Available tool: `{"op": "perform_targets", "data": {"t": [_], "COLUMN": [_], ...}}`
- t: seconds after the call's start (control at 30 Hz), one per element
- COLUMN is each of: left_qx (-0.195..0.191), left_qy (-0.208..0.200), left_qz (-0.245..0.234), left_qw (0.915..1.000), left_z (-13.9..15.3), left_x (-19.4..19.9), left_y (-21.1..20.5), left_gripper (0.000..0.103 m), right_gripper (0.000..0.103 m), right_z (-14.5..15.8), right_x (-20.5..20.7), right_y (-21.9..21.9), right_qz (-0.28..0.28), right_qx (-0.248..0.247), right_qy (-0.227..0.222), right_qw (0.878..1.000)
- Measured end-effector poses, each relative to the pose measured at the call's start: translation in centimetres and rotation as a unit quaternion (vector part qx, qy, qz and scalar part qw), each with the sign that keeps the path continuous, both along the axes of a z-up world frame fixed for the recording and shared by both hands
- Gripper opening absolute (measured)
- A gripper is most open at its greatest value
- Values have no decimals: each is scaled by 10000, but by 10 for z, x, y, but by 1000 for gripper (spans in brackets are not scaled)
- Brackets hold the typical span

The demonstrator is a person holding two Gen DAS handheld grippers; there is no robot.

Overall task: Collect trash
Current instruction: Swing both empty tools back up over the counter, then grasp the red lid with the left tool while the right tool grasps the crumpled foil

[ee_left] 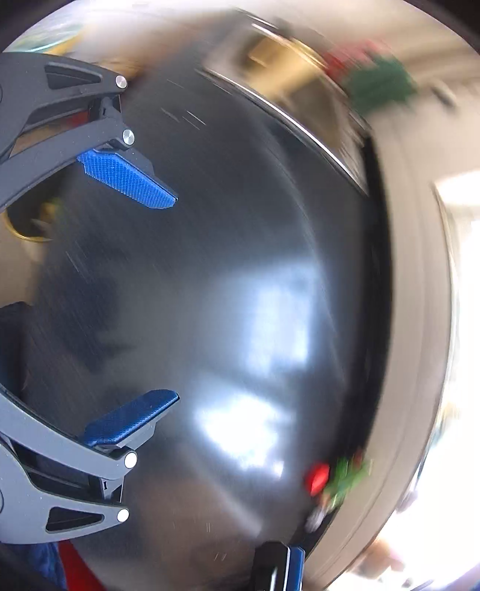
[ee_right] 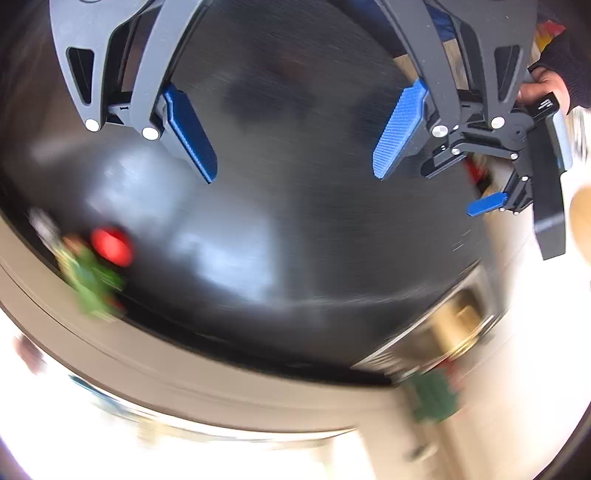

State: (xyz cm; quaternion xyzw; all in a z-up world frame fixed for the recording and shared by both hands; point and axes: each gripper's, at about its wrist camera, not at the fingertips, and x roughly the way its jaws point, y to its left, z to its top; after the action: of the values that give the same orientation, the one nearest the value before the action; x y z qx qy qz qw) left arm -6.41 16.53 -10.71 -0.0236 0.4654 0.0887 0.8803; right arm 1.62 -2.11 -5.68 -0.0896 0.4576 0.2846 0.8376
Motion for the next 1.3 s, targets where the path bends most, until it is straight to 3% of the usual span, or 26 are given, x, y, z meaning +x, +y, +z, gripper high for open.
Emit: {"op": "perform_targets", "data": {"t": [0.13,0.27,0.47,0.63,0.9,1.3], "left_qx": [-10,-24,90,69,-37,23], "left_qy": [-118,-128,-21,71,240,469], "left_qz": [-832,-1447,-1934,-1959,-1910,-1755], "left_qw": [9965,9894,9811,9806,9813,9834], "left_z": [12,16,11,6,-16,-62], "left_x": [44,71,85,99,159,276], "left_y": [-66,-130,-169,-179,-190,-213], "left_gripper": [95,96,96,96,95,95], "right_gripper": [83,83,84,84,84,83], "right_z": [4,1,-8,-15,-31,-85], "right_x": [11,10,11,26,81,221], "right_y": [-79,-133,-175,-187,-198,-212], "right_qz": [-823,-1301,-1651,-1743,-1823,-1968], "right_qx": [50,42,68,103,130,-97], "right_qy": [-99,-179,-142,-63,86,376], "right_qw": [9965,9913,9862,9846,9831,9797]}}
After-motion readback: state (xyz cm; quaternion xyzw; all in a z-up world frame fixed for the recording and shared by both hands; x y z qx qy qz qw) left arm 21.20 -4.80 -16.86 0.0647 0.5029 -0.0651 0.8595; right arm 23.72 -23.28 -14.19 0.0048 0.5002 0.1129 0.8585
